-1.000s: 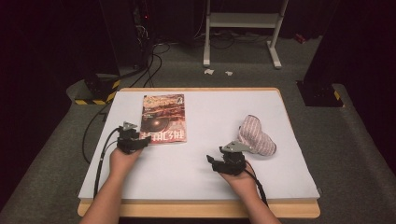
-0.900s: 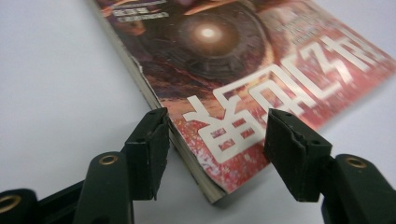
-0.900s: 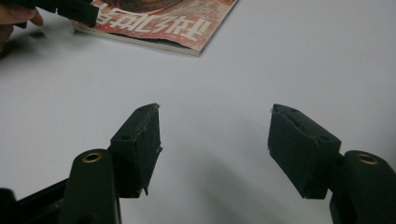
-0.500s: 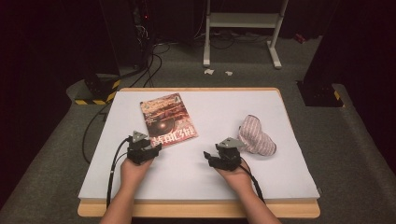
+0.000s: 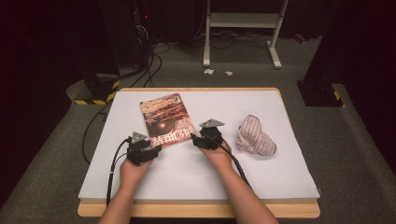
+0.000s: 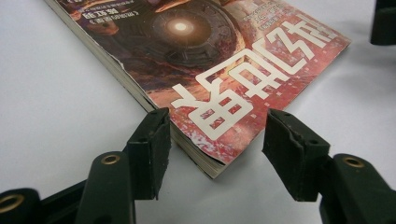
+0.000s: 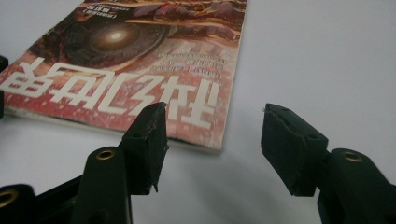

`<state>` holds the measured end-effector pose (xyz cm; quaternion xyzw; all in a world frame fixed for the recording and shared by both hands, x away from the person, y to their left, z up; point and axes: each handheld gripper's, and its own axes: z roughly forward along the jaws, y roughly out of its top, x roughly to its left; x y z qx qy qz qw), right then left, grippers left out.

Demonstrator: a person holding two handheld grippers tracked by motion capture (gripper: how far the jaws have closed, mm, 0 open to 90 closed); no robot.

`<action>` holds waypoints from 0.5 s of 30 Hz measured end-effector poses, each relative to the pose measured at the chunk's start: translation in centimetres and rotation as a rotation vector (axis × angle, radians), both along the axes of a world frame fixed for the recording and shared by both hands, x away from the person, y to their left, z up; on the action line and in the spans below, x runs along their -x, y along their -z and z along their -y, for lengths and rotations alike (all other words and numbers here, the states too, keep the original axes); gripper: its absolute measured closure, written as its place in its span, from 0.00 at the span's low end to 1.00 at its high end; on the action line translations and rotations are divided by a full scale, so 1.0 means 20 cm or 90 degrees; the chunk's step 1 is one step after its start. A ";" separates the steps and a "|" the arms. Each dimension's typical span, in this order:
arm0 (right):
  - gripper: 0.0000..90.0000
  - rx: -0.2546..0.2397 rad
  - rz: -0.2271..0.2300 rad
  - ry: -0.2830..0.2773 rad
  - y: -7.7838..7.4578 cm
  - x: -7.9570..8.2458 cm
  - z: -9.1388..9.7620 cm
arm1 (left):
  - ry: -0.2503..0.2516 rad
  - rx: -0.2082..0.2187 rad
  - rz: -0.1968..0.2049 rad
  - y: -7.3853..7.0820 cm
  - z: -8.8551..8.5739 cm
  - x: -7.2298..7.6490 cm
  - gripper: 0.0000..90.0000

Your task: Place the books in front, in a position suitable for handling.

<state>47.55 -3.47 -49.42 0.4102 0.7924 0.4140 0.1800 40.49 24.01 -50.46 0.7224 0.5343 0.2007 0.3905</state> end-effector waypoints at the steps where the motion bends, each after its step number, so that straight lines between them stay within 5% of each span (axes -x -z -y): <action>1: 0.47 0.004 0.002 0.002 0.00 -0.02 -0.01 | 0.001 0.001 0.000 0.00 0.00 0.00 0.46; 8: 0.54 0.012 -0.024 0.020 0.04 -0.11 -0.06 | -0.004 0.004 0.004 0.00 0.00 0.00 0.46; 15: 0.59 0.016 -0.043 0.017 0.05 -0.12 -0.08 | -0.009 0.018 -0.006 0.00 -0.02 -0.01 0.46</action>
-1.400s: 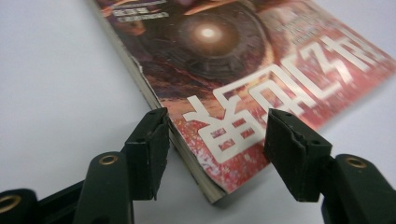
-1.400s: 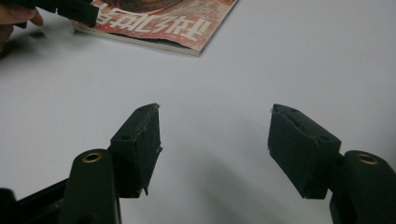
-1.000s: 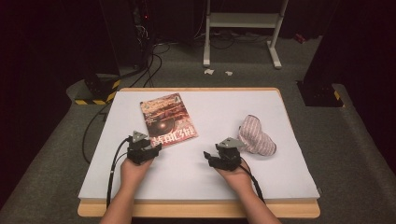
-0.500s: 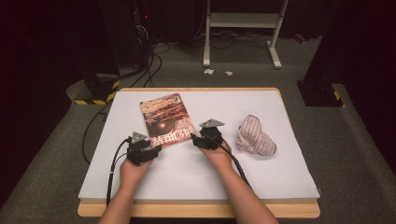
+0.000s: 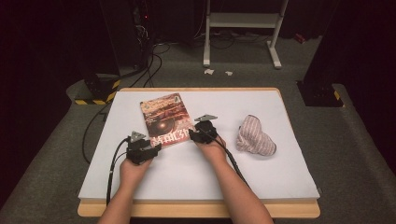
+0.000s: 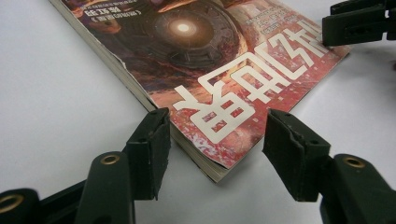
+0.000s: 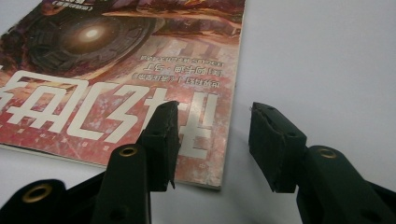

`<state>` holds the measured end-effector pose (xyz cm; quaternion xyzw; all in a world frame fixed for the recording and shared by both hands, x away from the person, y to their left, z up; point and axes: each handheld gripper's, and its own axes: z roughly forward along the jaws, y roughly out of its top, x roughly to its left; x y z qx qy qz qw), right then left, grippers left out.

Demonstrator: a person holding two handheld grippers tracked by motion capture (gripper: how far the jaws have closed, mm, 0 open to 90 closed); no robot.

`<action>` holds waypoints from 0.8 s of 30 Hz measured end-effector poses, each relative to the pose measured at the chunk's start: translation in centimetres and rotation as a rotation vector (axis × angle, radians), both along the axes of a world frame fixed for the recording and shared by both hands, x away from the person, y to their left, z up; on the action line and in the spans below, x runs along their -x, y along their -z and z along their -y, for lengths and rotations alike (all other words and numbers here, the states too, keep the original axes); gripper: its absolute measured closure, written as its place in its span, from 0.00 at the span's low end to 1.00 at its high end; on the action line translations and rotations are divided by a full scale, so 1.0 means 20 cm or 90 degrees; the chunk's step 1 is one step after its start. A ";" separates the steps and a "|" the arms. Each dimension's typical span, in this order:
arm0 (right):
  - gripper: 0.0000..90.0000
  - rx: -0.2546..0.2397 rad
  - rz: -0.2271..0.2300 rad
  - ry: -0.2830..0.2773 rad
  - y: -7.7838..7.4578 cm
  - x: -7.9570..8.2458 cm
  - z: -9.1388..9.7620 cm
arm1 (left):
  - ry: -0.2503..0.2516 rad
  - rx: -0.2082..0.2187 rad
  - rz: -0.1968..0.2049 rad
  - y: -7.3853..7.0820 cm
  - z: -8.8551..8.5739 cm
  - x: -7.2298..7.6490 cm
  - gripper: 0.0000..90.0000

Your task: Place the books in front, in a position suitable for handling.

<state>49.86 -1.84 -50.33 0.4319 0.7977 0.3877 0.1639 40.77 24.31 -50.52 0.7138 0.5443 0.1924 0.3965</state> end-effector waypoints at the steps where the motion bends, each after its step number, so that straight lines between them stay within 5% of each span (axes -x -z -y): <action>1: 0.60 -0.001 -0.002 0.001 0.00 0.00 0.00 | -0.001 0.002 -0.003 0.00 0.00 0.00 0.47; 24: 0.65 -0.010 -0.019 -0.010 0.00 0.07 0.01 | 0.020 -0.032 -0.015 0.00 0.01 0.01 0.51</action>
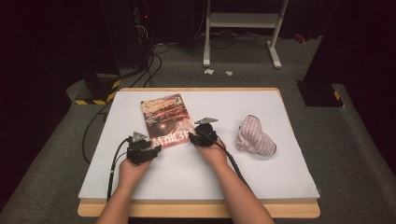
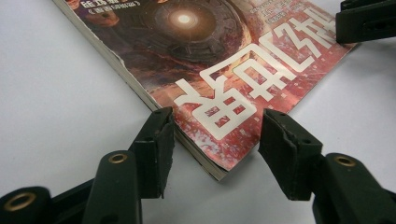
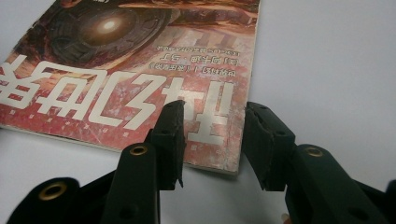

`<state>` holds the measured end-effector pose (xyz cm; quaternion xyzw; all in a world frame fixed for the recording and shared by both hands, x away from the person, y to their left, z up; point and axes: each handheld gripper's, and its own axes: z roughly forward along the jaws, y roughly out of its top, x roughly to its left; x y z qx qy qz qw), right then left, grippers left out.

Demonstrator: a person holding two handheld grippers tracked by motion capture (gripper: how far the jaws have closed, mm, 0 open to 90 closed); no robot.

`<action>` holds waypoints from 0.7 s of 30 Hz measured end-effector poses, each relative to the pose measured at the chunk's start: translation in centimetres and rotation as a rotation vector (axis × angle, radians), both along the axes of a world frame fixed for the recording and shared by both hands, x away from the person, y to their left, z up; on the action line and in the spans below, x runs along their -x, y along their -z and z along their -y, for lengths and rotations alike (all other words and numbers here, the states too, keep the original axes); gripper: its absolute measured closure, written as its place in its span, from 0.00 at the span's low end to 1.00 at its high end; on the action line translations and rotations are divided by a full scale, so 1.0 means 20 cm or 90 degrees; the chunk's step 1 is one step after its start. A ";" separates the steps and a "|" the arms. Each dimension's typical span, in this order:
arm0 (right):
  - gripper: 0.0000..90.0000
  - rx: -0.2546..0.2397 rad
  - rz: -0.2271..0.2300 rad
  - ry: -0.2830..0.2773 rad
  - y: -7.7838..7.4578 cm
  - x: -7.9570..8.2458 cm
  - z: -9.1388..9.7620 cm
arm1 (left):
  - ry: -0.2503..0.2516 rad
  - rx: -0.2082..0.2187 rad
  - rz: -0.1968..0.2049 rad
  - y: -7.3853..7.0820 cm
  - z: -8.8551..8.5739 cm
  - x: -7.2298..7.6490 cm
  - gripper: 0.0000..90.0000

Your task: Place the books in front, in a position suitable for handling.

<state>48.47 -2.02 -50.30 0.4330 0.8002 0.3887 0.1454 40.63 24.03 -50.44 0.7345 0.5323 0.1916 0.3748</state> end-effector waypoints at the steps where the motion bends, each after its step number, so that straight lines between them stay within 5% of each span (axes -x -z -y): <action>1: 0.66 0.001 0.001 0.000 0.00 0.01 0.00 | 0.002 -0.001 0.000 0.00 0.00 0.00 0.51; 21: 0.67 0.008 0.006 0.007 0.00 0.22 0.17 | 0.076 -0.016 -0.004 -0.01 0.13 0.11 0.52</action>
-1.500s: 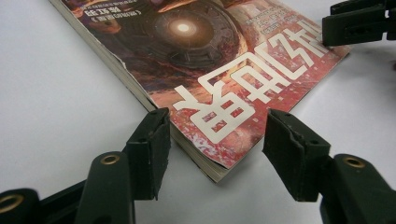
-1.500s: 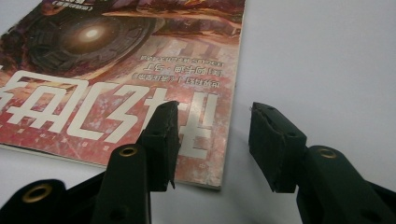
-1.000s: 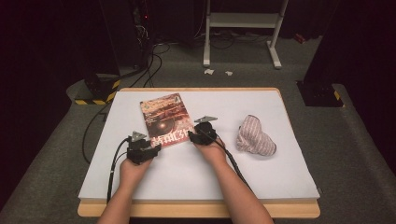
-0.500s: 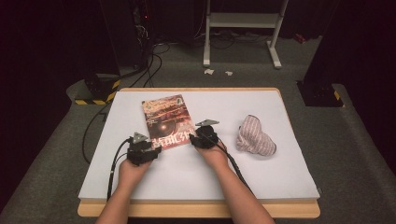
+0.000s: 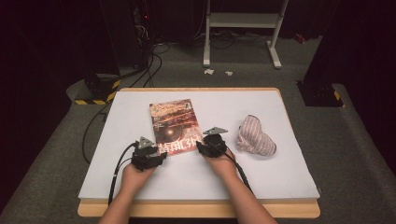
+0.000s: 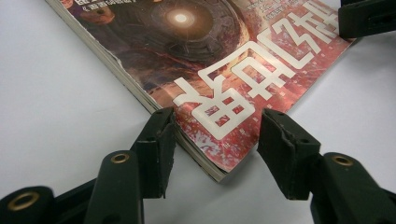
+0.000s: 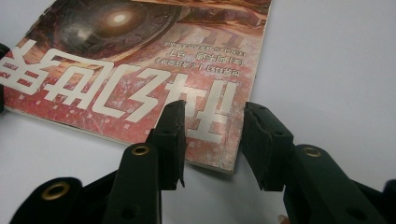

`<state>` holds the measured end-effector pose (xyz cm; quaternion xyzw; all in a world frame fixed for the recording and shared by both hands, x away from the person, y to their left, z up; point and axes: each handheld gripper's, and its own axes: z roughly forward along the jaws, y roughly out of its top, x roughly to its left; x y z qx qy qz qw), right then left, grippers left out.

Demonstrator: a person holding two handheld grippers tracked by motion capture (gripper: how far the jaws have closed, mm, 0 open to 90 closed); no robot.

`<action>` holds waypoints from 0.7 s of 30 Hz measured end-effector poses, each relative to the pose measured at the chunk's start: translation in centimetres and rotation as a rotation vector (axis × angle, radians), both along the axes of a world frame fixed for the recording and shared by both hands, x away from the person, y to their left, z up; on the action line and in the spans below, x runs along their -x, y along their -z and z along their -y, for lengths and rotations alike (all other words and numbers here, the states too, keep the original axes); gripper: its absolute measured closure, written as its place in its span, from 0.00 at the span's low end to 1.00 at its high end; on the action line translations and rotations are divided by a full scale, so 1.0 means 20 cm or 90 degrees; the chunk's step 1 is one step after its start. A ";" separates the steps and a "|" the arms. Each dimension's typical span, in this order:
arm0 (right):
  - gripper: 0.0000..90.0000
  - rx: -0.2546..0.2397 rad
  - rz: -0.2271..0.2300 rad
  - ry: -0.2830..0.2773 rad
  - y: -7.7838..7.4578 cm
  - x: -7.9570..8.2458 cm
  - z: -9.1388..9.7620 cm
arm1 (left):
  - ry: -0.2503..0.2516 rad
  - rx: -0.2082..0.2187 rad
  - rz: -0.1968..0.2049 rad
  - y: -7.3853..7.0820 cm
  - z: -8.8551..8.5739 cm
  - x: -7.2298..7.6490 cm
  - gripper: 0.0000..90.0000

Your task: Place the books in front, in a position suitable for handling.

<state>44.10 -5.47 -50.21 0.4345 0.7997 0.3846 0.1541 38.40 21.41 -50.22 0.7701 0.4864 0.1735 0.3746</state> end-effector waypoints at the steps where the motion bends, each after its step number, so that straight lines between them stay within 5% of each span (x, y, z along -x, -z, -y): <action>1: 0.67 0.001 0.002 0.002 0.00 0.02 0.02 | 0.006 0.000 0.000 0.00 0.01 0.01 0.52; 12: 0.68 0.018 0.025 0.020 0.00 0.26 0.25 | 0.085 -0.017 0.004 0.00 0.20 0.13 0.51; 21: 0.60 0.013 0.025 0.020 0.00 0.34 0.32 | 0.105 -0.005 -0.003 -0.01 0.24 0.17 0.52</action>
